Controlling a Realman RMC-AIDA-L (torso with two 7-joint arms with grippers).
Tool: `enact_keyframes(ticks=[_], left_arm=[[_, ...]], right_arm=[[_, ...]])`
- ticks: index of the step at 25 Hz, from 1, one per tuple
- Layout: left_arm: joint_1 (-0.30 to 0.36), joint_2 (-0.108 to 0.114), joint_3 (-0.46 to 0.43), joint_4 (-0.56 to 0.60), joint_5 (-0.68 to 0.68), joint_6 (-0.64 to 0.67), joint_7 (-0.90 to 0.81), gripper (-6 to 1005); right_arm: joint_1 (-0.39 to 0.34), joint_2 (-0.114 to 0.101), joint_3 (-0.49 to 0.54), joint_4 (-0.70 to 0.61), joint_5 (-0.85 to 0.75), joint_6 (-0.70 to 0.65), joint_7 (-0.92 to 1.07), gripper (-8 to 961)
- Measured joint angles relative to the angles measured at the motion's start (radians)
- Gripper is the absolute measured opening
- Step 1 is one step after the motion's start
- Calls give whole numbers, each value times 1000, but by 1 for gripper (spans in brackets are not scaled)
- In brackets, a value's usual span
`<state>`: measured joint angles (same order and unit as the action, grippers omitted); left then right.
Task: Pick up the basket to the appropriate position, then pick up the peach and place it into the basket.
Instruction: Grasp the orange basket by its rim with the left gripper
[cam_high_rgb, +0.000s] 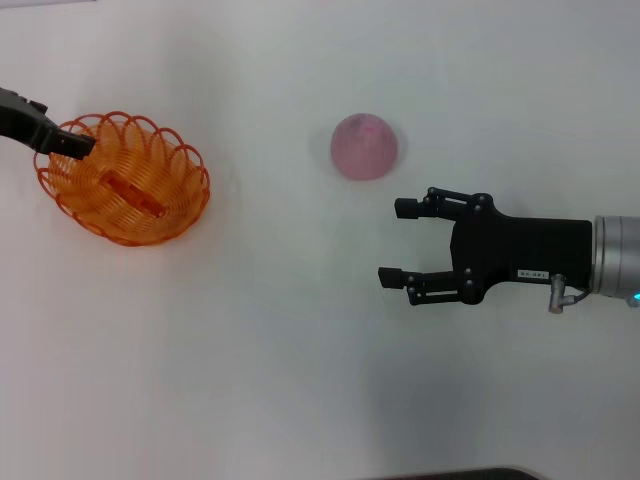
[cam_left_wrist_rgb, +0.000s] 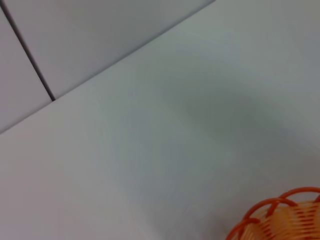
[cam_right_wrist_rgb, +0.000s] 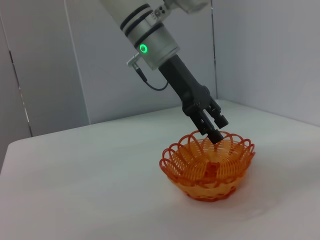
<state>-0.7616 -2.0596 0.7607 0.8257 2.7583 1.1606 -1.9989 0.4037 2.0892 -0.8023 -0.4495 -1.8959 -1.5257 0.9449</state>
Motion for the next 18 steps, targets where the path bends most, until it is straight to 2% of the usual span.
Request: enact_keyframes(ticks=[4, 8, 18], left_arm=[[-26, -2, 1, -40, 45, -26, -1, 809], [-37, -13, 2, -52, 84, -44, -12, 810], [-46, -15, 15, -65, 96, -35, -14, 808]], right_arm=[[-5, 0, 0, 0, 0, 0, 0, 912], [-6, 0, 0, 0, 0, -1, 0, 912], [-7, -1, 0, 0, 0, -1, 0, 911]])
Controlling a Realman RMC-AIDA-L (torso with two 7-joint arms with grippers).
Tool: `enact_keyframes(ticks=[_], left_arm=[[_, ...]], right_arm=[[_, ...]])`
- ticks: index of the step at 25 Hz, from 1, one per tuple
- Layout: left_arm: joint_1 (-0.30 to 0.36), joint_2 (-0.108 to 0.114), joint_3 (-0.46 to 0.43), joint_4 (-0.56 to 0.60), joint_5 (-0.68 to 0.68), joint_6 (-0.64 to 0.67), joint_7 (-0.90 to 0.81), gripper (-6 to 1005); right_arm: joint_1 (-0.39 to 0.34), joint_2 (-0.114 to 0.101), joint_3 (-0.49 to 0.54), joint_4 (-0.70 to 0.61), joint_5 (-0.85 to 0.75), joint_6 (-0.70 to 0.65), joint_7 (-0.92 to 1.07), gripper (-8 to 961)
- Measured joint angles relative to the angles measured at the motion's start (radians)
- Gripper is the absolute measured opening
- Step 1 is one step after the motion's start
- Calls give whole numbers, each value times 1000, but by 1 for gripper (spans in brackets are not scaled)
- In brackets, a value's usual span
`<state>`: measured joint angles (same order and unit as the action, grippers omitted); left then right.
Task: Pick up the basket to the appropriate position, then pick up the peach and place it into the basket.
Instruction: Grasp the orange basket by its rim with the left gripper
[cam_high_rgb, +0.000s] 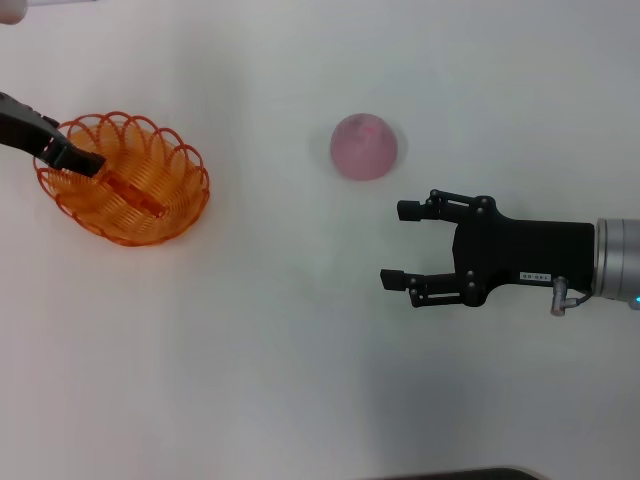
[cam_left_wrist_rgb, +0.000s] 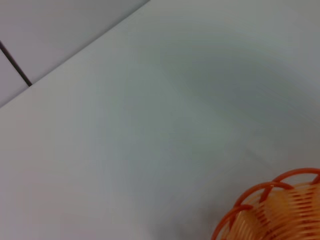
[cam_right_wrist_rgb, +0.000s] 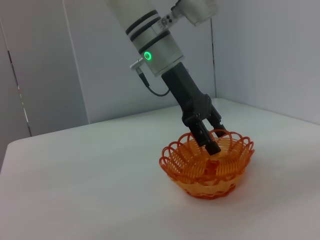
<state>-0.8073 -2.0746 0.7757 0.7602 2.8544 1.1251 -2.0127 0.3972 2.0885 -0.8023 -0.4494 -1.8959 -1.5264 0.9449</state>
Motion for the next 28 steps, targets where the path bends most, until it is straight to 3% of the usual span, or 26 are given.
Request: enact_keyframes(ticks=[7, 12, 23, 26, 28], left_arm=[[-2, -2, 9, 4, 0, 1, -28, 804], [4, -4, 21, 25, 1, -2, -49, 632], [5, -3, 35, 27, 2, -1, -51, 392], [5, -4, 39, 25, 2, -2, -52, 175], [5, -4, 39, 25, 2, -2, -52, 160]], right_arm=[[0, 1, 0, 0, 0, 0, 0, 911], [0, 0, 0, 0, 0, 0, 0, 911], [0, -1, 0, 0, 0, -1, 0, 912], [1, -1, 0, 0, 0, -1, 0, 912], [2, -1, 0, 0, 0, -1, 0, 912]])
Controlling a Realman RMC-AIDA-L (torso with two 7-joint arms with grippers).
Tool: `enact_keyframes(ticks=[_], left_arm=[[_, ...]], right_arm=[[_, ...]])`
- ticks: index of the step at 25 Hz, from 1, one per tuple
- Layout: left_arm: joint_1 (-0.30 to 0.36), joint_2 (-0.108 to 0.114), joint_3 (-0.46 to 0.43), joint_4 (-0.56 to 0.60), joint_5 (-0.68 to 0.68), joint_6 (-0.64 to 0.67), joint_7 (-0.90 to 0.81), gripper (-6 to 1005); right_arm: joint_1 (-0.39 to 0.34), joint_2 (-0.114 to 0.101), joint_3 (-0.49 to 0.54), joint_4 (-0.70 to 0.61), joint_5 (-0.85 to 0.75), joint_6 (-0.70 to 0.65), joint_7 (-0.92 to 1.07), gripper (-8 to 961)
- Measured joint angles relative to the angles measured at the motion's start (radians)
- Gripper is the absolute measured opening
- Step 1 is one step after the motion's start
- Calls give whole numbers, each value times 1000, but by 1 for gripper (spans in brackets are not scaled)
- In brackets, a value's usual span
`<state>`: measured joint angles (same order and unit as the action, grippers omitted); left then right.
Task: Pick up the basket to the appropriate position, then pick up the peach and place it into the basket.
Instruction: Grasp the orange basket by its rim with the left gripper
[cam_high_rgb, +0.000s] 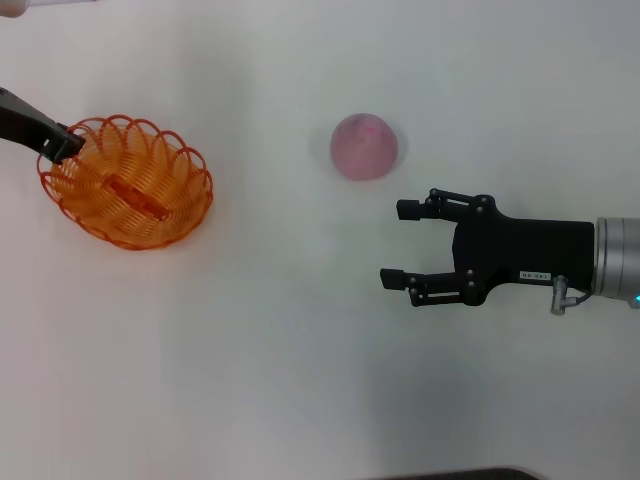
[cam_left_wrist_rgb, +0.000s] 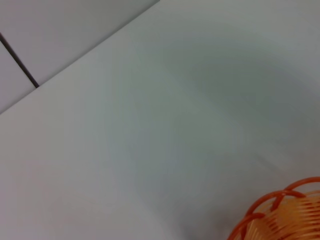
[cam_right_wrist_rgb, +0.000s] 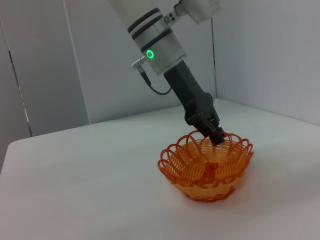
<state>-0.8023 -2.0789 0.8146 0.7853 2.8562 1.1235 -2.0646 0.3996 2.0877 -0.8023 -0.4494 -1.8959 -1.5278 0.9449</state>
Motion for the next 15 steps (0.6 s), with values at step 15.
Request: enact_keyframes(ticks=[15], left_arm=[[-6, 15, -7, 18, 0, 54, -77, 134]], right_arm=[[1, 0, 11, 0, 0, -3, 0, 911]])
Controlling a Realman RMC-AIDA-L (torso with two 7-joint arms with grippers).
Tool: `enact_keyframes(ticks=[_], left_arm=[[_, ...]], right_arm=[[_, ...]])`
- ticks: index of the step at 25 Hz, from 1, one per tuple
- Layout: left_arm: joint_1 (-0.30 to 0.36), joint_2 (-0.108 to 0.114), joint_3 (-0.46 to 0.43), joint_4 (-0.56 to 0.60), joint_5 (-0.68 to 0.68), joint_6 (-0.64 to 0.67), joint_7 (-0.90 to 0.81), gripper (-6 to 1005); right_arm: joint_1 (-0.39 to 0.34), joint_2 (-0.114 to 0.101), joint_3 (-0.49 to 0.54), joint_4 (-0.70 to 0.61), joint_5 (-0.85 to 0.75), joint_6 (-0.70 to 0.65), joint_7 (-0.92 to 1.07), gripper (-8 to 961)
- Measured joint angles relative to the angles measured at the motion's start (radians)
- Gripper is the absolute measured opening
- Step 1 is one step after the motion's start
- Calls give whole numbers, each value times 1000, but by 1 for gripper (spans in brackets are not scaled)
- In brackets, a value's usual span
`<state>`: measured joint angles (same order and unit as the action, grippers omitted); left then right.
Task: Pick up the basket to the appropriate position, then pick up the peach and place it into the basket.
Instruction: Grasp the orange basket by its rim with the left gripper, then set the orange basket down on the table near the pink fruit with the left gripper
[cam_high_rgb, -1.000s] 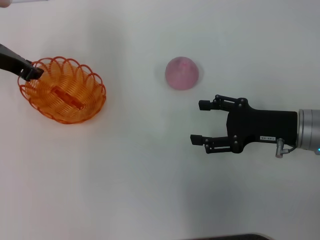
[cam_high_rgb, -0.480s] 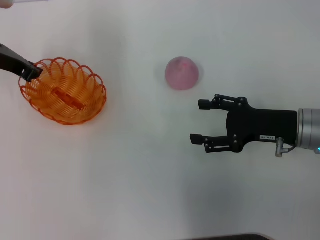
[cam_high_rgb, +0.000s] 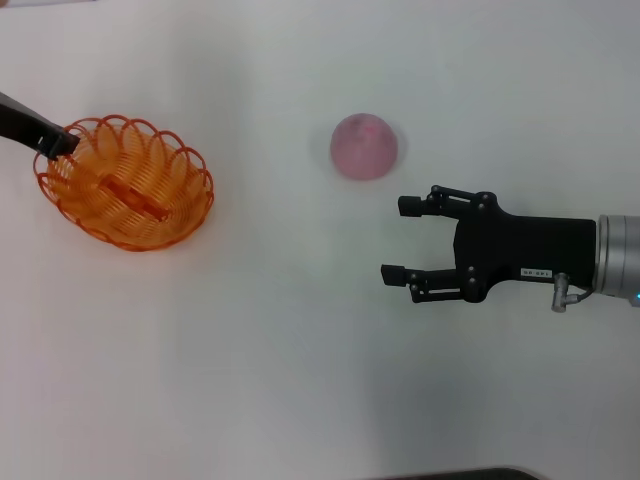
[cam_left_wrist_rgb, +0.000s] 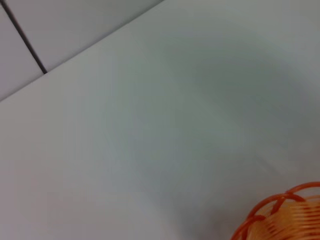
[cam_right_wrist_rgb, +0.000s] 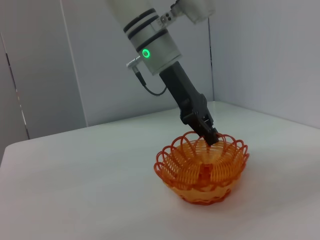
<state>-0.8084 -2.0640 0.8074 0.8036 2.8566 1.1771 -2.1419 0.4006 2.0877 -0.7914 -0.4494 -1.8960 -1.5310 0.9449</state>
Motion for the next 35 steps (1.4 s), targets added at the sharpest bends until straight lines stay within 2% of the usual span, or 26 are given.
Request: enact_keyframes(ticks=[7, 16, 21, 22, 25, 27, 31, 35], left_arm=[[-20, 22, -7, 33, -1, 102, -62, 117], [-38, 48, -26, 21, -10, 163, -107, 71], [-63, 76, -109, -33, -12, 223, -108, 64], [-63, 76, -109, -33, -12, 223, -108, 62], [-71, 112, -226, -88, -13, 282, -116, 60], [-70, 122, -270, -94, -14, 315, -128, 60], [-52, 127, -320, -92, -22, 373, -156, 58], [-23, 123, -375, -90, -44, 406, -168, 57]], right_arm=[[5, 0, 0, 0, 0, -4, 1, 912], [6, 0, 0, 0, 0, -5, 1, 912], [8, 0, 0, 0, 0, -6, 2, 911], [7, 0, 0, 0, 0, -7, 2, 911], [5, 0, 0, 0, 0, -9, 2, 911], [3, 0, 1, 0, 0, -9, 2, 911], [1, 0, 2, 0, 0, -9, 2, 912], [2, 0, 2, 0, 0, -11, 2, 912]])
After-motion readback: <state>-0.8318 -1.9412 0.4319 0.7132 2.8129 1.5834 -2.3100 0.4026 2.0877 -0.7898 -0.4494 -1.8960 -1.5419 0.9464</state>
